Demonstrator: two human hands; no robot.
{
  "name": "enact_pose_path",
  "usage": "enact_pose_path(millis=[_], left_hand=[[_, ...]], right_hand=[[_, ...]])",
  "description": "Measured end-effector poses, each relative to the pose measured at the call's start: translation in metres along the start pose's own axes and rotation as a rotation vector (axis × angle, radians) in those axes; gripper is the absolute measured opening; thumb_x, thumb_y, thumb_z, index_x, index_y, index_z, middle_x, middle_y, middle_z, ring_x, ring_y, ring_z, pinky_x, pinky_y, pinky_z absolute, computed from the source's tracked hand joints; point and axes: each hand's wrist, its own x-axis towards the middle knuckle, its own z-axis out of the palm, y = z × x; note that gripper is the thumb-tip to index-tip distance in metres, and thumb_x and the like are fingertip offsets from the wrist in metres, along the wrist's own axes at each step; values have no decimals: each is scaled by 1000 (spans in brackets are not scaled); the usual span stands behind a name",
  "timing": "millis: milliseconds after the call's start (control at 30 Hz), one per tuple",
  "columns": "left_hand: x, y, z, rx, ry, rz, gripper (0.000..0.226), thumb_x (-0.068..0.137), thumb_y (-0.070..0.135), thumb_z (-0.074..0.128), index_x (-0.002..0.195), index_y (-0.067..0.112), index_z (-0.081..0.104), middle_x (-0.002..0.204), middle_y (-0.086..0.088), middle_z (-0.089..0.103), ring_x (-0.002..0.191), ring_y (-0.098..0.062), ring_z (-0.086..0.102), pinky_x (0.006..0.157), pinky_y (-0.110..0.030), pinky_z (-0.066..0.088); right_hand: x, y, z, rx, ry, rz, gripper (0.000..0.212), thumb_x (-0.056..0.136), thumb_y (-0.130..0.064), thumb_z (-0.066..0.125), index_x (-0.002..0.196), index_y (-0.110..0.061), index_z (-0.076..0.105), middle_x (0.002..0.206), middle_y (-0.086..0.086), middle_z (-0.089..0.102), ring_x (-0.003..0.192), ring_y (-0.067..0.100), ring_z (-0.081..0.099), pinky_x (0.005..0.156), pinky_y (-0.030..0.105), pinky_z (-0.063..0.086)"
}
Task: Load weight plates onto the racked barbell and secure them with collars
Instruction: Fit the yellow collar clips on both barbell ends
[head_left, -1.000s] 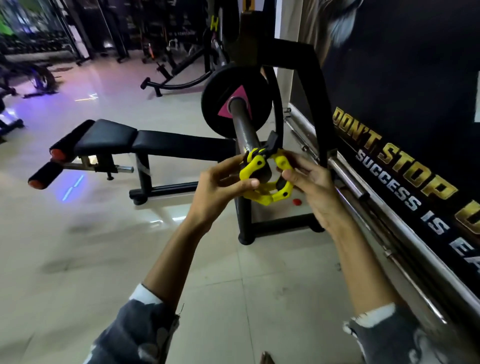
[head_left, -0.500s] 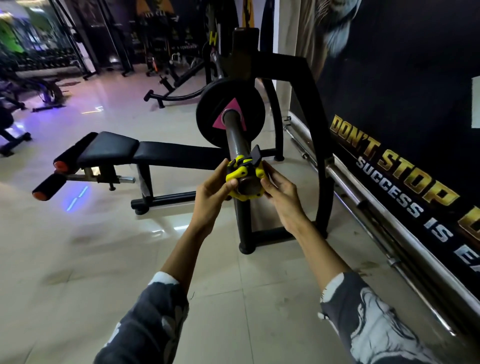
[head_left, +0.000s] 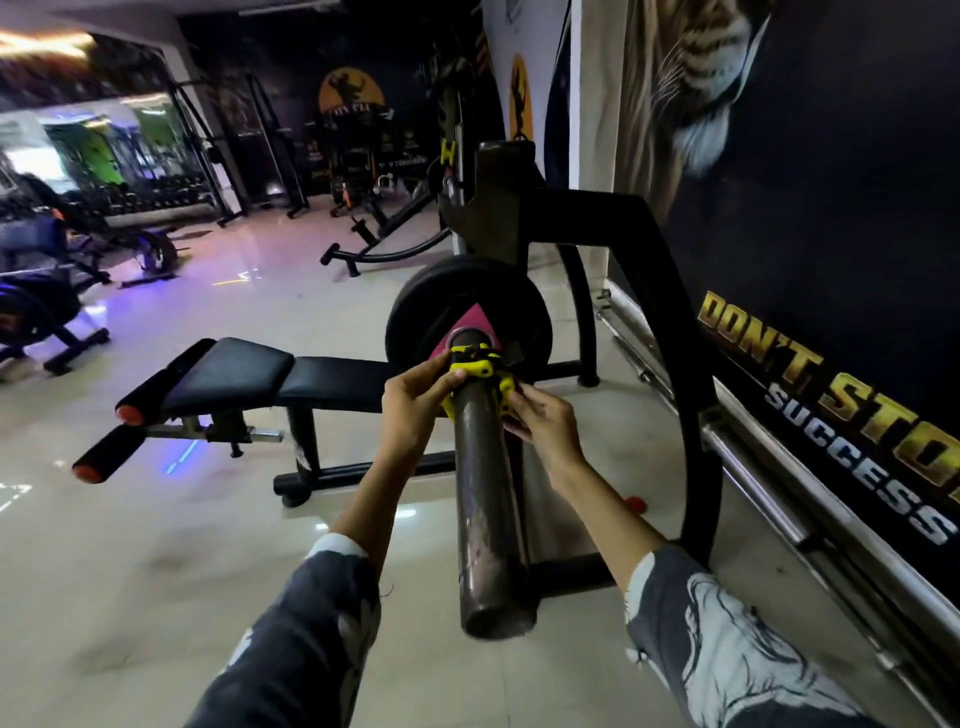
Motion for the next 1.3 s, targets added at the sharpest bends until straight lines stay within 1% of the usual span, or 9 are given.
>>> enact_pose_path(millis=[100, 300, 467, 533, 667, 767, 900, 1067, 1300], left_hand=[[41, -7, 5, 136, 127, 9, 42, 74, 37, 74, 110, 15, 69, 107, -8, 64, 99, -23, 64, 82, -52, 55], [56, -9, 6, 415, 175, 120, 28, 79, 41, 69, 94, 19, 74, 83, -9, 73, 70, -19, 69, 65, -36, 56], [69, 32, 21, 791, 100, 79, 81, 67, 85, 41, 58, 7, 60, 54, -10, 63, 50, -23, 60, 50, -36, 48], [74, 46, 32, 936, 110, 65, 76, 65, 82, 49, 50, 7, 47, 48, -6, 50, 45, -19, 48, 42, -28, 32], [82, 58, 53, 1143, 60, 79, 65, 72, 68, 60, 79, 4, 62, 77, -14, 63, 70, -29, 61, 52, -29, 36], [95, 53, 47, 1142, 61, 49, 54, 81, 49, 61, 99, -2, 61, 100, -23, 66, 91, -39, 62, 64, -36, 42], [92, 55, 45, 1145, 6, 86, 75, 67, 72, 61, 90, 0, 63, 89, -20, 68, 83, -37, 64, 62, -35, 45], [86, 64, 59, 1163, -12, 46, 68, 71, 61, 65, 104, 1, 63, 105, -21, 66, 98, -37, 61, 64, -33, 39], [94, 58, 17, 687, 66, -249, 53, 68, 59, 64, 84, 8, 67, 86, -17, 72, 76, -33, 69, 75, -42, 58]], right_hand=[[37, -2, 12, 68, 78, 20, 35, 93, -5, 47, 127, 2, 48, 124, 20, 56, 107, 24, 56, 82, 29, 55], [58, 5, 12, 114, 112, -1, 32, 90, -6, 53, 122, 1, 54, 115, 16, 61, 103, 24, 59, 69, 21, 55], [59, 1, 13, 323, 88, 116, 28, 95, -8, 42, 117, 2, 56, 96, 4, 66, 86, 9, 65, 88, 38, 47], [59, 0, 12, 312, 110, 115, 27, 94, -6, 42, 116, 3, 56, 103, 6, 64, 92, 16, 62, 86, 38, 48], [55, -4, 13, 265, 121, 76, 28, 89, -2, 54, 116, 4, 57, 117, 17, 63, 92, 18, 64, 70, 23, 56], [55, -6, 12, 243, 126, 88, 31, 89, -2, 53, 119, 4, 55, 124, 22, 58, 112, 33, 57, 74, 29, 55], [55, -5, 14, 236, 150, 93, 30, 88, -2, 54, 117, 7, 55, 123, 25, 58, 115, 37, 55, 65, 22, 56], [54, -7, 16, 221, 165, 57, 30, 87, -2, 56, 115, 8, 55, 121, 27, 59, 111, 36, 57, 64, 22, 56], [55, -11, 19, 158, 89, -17, 34, 88, -3, 54, 122, 0, 54, 124, 21, 59, 113, 28, 57, 76, 26, 57]])
